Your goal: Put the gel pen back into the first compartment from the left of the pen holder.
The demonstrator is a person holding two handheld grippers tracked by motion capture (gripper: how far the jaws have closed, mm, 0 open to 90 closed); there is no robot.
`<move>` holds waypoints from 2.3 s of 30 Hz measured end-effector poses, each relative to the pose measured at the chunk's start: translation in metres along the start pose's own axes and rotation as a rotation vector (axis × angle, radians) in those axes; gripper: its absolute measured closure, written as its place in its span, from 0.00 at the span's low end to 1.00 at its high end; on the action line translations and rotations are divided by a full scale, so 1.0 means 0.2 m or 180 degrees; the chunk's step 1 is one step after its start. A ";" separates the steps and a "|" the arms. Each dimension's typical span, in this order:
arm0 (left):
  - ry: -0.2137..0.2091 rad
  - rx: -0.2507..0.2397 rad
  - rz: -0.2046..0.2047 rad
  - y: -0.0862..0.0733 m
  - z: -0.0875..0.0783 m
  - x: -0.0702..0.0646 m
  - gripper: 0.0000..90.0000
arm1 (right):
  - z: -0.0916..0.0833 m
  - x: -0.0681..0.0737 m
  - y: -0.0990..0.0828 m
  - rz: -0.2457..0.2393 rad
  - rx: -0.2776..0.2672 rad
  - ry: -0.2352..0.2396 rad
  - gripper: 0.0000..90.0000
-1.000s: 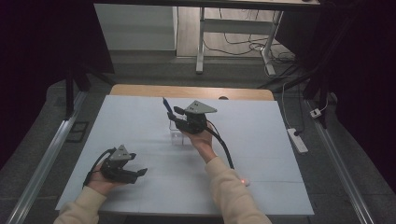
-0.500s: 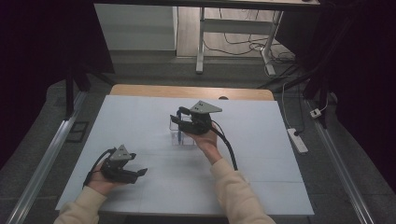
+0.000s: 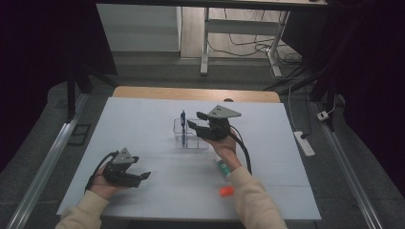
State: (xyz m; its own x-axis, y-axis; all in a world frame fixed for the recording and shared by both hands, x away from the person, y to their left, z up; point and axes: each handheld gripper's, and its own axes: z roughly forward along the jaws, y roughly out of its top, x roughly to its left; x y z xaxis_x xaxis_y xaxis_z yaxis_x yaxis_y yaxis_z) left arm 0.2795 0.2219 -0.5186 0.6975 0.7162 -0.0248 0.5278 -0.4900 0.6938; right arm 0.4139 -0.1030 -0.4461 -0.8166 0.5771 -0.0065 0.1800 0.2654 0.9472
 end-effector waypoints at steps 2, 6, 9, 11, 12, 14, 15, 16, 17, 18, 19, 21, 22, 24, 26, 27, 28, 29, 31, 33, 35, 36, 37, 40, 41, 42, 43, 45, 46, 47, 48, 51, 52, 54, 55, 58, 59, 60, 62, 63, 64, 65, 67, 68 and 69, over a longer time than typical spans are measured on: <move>0.0008 0.0001 0.0002 0.00 0.00 0.00 0.25 | -0.03 -0.01 -0.01 -0.0006 0.0024 -0.0021 0.52; 0.0014 0.0002 -0.0005 0.00 0.00 0.00 0.25 | -0.09 -0.02 -0.03 -0.0013 0.0078 -0.0055 0.52; 0.0012 0.0003 -0.0004 0.00 0.00 0.00 0.25 | -0.13 -0.02 -0.04 -0.0016 0.0119 -0.0076 0.52; 0.0013 0.0000 -0.0006 0.00 0.00 0.00 0.25 | -0.15 -0.02 -0.05 -0.0033 0.0150 -0.0087 0.52; 0.0013 -0.0004 -0.0007 0.00 0.00 0.00 0.25 | -0.16 -0.02 -0.06 -0.0024 0.0150 -0.0072 0.52; 0.0017 -0.0006 -0.0008 0.00 0.00 0.00 0.25 | -0.19 -0.03 -0.07 -0.0021 0.0170 -0.0064 0.52; 0.0014 -0.0007 -0.0013 0.00 0.00 0.00 0.25 | -0.20 -0.03 -0.07 -0.0028 0.0192 -0.0070 0.52; 0.0015 -0.0002 -0.0012 0.00 0.00 0.00 0.25 | -0.21 -0.03 -0.08 -0.0031 0.0194 -0.0072 0.52; 0.0014 0.0003 -0.0012 0.00 0.01 0.00 0.25 | -0.23 -0.03 -0.08 -0.0025 0.0194 -0.0066 0.52; 0.0016 0.0012 -0.0007 0.00 0.01 0.00 0.25 | -0.24 -0.03 -0.09 -0.0014 0.0198 -0.0074 0.52; 0.0018 0.0016 -0.0006 0.00 0.01 0.00 0.25 | -0.25 -0.03 -0.09 -0.0033 0.0213 -0.0084 0.52; 0.0024 0.0013 -0.0003 0.00 0.01 0.00 0.25 | -0.27 -0.03 -0.10 -0.0038 0.0214 -0.0062 0.52; 0.0028 0.0009 -0.0004 0.00 0.00 0.00 0.25 | -0.28 -0.03 -0.10 -0.0037 0.0219 -0.0071 0.52; 0.0035 0.0003 -0.0006 0.00 0.00 0.00 0.25 | -0.30 -0.03 -0.11 -0.0057 0.0251 -0.0070 0.52; 0.0043 0.0000 -0.0013 -0.01 0.00 0.00 0.25 | -0.32 -0.02 -0.12 -0.0064 0.0262 -0.0063 0.52; 0.0045 -0.0001 -0.0015 -0.01 0.00 0.00 0.25 | -0.34 -0.02 -0.12 -0.0072 0.0273 -0.0056 0.52; 0.0048 -0.0003 -0.0020 -0.01 0.00 0.00 0.25 | -0.35 -0.02 -0.13 -0.0064 0.0274 -0.0045 0.52; 0.0046 -0.0003 -0.0015 0.00 0.00 0.00 0.25 | -0.36 -0.03 -0.13 -0.0070 0.0280 -0.0049 0.52; 0.0043 0.0002 -0.0001 -0.01 0.00 -0.01 0.25 | -0.37 -0.03 -0.14 -0.0062 0.0305 -0.0038 0.51; 0.0041 0.0000 -0.0004 -0.01 0.00 0.00 0.25 | -0.40 -0.03 -0.14 -0.0065 0.0353 -0.0044 0.51; 0.0040 -0.0005 -0.0013 -0.01 0.00 0.00 0.25 | -0.41 -0.04 -0.15 -0.0052 0.0345 -0.0042 0.51; 0.0038 -0.0003 -0.0014 -0.01 0.00 0.00 0.25 | -0.42 -0.05 -0.15 -0.0043 0.0343 -0.0044 0.51; 0.0036 0.0001 -0.0006 0.00 0.00 0.00 0.25 | -0.43 -0.05 -0.15 -0.0026 0.0355 -0.0057 0.51; 0.0031 0.0003 0.0005 -0.01 0.00 0.00 0.25 | -0.44 -0.06 -0.17 -0.0021 0.0370 -0.0068 0.51; 0.0030 0.0002 0.0005 -0.01 0.00 0.00 0.25 | -0.45 -0.06 -0.17 -0.0017 0.0399 -0.0079 0.51; 0.0030 -0.0003 -0.0001 -0.01 0.00 0.00 0.25 | -0.45 -0.07 -0.18 -0.0012 0.0393 -0.0069 0.51; 0.0027 -0.0006 -0.0004 -0.01 0.00 0.00 0.25 | -0.46 -0.07 -0.18 0.0000 0.0409 -0.0072 0.51; 0.0025 -0.0007 -0.0004 -0.01 0.00 0.00 0.25 | -0.47 -0.08 -0.19 0.0013 0.0417 -0.0070 0.51; 0.0025 -0.0005 0.0000 -0.01 0.00 0.00 0.25 | -0.48 -0.08 -0.19 0.0016 0.0427 -0.0070 0.51; 0.0024 -0.0004 0.0002 -0.01 0.00 0.00 0.25 | -0.49 -0.08 -0.19 0.0014 0.0441 -0.0077 0.51; 0.0024 -0.0004 0.0005 -0.01 0.00 0.00 0.25 | -0.50 -0.08 -0.19 0.0021 0.0459 -0.0077 0.51; 0.0025 -0.0004 0.0007 -0.01 0.00 0.00 0.25 | -0.52 -0.09 -0.20 0.0002 0.0492 -0.0092 0.51; 0.0023 -0.0004 0.0009 -0.01 0.00 0.00 0.25 | -0.52 -0.09 -0.20 0.0020 0.0491 -0.0082 0.51; 0.0022 0.0001 0.0014 0.00 0.00 0.00 0.25 | -0.53 -0.10 -0.21 0.0008 0.0522 -0.0079 0.51; 0.0023 0.0001 0.0014 0.00 0.00 0.00 0.25 | -0.53 -0.10 -0.21 0.0016 0.0536 -0.0078 0.51; 0.0023 0.0005 0.0015 0.00 0.00 0.00 0.25 | -0.55 -0.12 -0.22 -0.0010 0.0573 -0.0101 0.51; 0.0021 0.0003 0.0014 0.00 0.00 0.00 0.25 | -0.55 -0.12 -0.22 -0.0004 0.0571 -0.0107 0.50; 0.0018 0.0002 0.0013 0.00 0.00 0.00 0.25 | -0.56 -0.13 -0.22 0.0007 0.0584 -0.0115 0.50; 0.0017 0.0007 0.0013 0.00 0.00 0.00 0.25 | -0.57 -0.14 -0.23 0.0036 0.0595 -0.0108 0.50; 0.0016 0.0010 0.0013 0.00 0.00 0.00 0.25 | -0.58 -0.15 -0.23 0.0036 0.0612 -0.0117 0.50; 0.0017 0.0010 0.0013 0.00 0.00 0.00 0.25 | -0.58 -0.15 -0.23 0.0043 0.0624 -0.0114 0.50; 0.0016 0.0009 0.0013 0.00 0.00 0.00 0.25 | -0.59 -0.16 -0.23 0.0054 0.0623 -0.0102 0.50; 0.0011 0.0015 0.0019 0.00 0.01 0.00 0.25 | -0.60 -0.16 -0.24 0.0062 0.0650 -0.0098 0.50; 0.0012 0.0018 0.0022 0.00 0.01 0.00 0.25 | -0.60 -0.17 -0.24 0.0068 0.0668 -0.0096 0.50; 0.0014 0.0020 0.0024 0.00 0.01 0.00 0.25 | -0.60 -0.17 -0.24 0.0056 0.0697 -0.0116 0.50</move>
State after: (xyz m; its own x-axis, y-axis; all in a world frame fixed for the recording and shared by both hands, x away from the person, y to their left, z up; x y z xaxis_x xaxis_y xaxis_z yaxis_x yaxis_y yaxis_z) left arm 0.2796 0.2213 -0.5201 0.6994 0.7146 -0.0165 0.5256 -0.4985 0.6893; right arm 0.3673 -0.2282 -0.4527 -0.7926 0.6097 -0.0061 0.3120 0.4143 0.8550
